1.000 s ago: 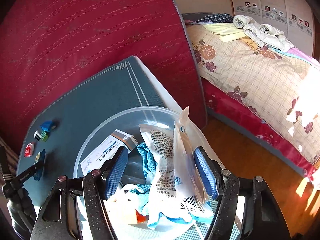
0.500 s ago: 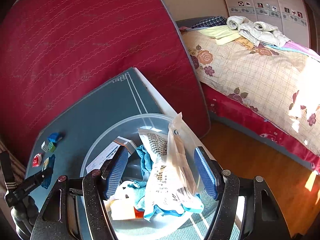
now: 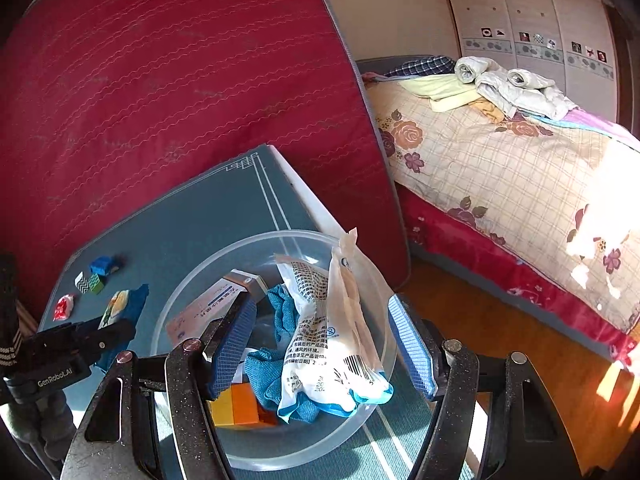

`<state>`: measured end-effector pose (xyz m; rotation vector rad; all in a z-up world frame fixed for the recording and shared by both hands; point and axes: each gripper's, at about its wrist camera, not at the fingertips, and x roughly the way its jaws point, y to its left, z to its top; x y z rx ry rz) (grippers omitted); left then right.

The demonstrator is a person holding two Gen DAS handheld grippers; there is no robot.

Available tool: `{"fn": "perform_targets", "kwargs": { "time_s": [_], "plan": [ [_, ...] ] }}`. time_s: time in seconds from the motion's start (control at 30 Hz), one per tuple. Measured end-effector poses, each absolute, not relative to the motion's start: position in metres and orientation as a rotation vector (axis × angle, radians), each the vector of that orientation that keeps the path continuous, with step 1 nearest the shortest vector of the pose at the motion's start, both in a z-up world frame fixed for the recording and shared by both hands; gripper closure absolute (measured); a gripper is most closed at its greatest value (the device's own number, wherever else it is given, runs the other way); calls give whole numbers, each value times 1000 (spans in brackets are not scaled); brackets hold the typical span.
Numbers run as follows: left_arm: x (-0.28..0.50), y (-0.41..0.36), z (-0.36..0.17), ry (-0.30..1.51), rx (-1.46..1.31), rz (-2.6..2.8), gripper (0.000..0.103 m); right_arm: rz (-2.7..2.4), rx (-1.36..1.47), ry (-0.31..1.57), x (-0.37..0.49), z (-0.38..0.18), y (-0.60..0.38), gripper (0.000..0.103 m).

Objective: Organize objects
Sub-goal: 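Carry the cracker pack into the basin and open the left gripper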

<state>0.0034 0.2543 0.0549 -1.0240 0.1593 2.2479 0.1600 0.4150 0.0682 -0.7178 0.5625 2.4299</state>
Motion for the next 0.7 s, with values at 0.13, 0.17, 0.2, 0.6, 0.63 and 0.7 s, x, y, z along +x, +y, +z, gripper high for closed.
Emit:
{"fn": "perform_targets", "kwargs": {
  "time_s": [0.13, 0.17, 0.2, 0.6, 0.63, 0.7],
  "plan": [
    [7, 277, 57, 205, -988, 2212, 58, 2429, -697, 584, 164, 68, 418, 33],
    [8, 282, 57, 220, -980, 2201, 58, 2427, -690, 591, 165, 68, 419, 33],
    [10, 288, 58, 234, -971, 2190, 58, 2425, -683, 599, 166, 68, 420, 33],
    [23, 337, 61, 315, -881, 2083, 53, 2399, -654, 640, 176, 66, 427, 33],
    [23, 338, 61, 312, -876, 2088, 40, 2397, -654, 645, 176, 66, 428, 33],
    [22, 334, 61, 300, -857, 2111, 28, 2397, -656, 649, 176, 65, 428, 33]
  ]
}}
